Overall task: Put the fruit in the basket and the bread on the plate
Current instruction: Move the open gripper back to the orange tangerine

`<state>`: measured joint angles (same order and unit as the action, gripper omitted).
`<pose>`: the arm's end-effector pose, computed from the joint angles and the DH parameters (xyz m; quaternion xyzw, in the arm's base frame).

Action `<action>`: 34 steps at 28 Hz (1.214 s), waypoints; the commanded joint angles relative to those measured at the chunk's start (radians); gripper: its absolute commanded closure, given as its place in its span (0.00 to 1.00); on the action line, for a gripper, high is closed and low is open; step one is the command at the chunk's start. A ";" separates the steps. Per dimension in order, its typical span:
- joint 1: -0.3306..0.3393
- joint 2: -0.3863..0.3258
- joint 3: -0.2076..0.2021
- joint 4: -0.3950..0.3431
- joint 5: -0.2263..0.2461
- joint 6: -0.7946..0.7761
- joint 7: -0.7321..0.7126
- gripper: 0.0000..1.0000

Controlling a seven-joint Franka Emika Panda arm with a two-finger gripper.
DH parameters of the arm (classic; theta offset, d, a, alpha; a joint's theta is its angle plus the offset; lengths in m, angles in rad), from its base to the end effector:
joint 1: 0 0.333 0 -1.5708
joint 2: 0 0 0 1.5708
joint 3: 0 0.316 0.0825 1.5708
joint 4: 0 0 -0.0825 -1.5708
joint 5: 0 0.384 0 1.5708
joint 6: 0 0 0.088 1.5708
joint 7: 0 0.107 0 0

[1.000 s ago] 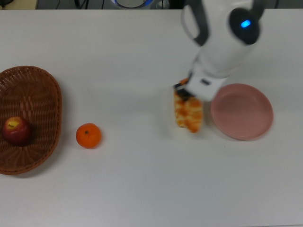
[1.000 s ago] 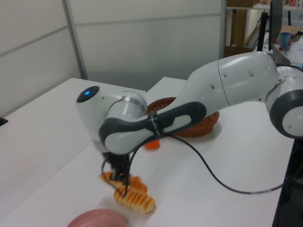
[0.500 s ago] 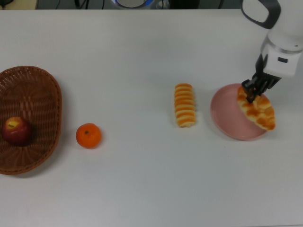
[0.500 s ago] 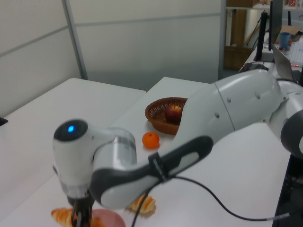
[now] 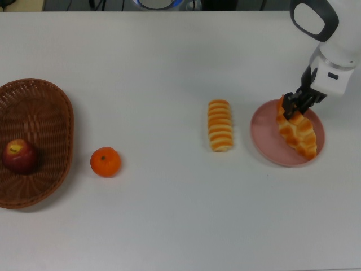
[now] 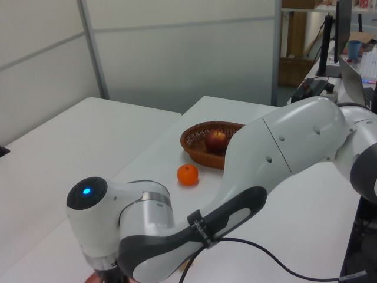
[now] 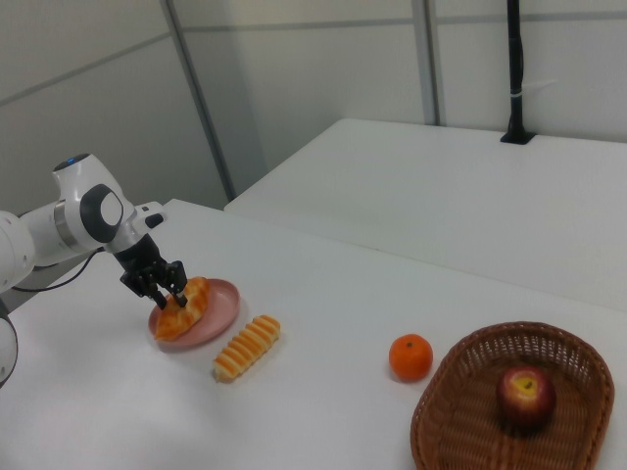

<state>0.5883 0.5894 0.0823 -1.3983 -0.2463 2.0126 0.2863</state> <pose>0.5800 0.4270 0.3671 0.9683 0.2331 0.0532 0.0728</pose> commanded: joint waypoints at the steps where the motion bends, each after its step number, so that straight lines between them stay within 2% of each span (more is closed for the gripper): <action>1: -0.005 -0.075 -0.015 -0.027 -0.007 -0.066 0.025 0.00; 3: -0.019 -0.098 -0.018 -0.027 0.013 -0.078 0.025 0.00; 4: -0.047 -0.124 -0.018 -0.022 0.042 -0.087 0.024 0.00; 7: -0.108 -0.155 -0.018 -0.013 0.081 -0.097 0.019 0.00; 14: -0.297 -0.183 -0.018 -0.010 0.088 -0.124 0.013 0.00; 15: -0.361 -0.180 -0.018 -0.002 0.093 -0.115 0.010 0.00; 21: -0.511 -0.152 -0.018 -0.001 0.076 -0.100 -0.036 0.00; 25: -0.577 -0.145 -0.018 -0.005 0.075 -0.089 -0.075 0.00; 26: -0.603 -0.123 -0.018 -0.005 0.071 -0.078 -0.085 0.00; 31: -0.642 -0.060 -0.019 -0.004 0.065 -0.020 -0.110 0.00; 34: -0.668 -0.023 -0.019 -0.007 0.041 0.067 -0.111 0.00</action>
<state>-0.0539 0.5156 0.0566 -1.3985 -0.1826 1.9784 0.1926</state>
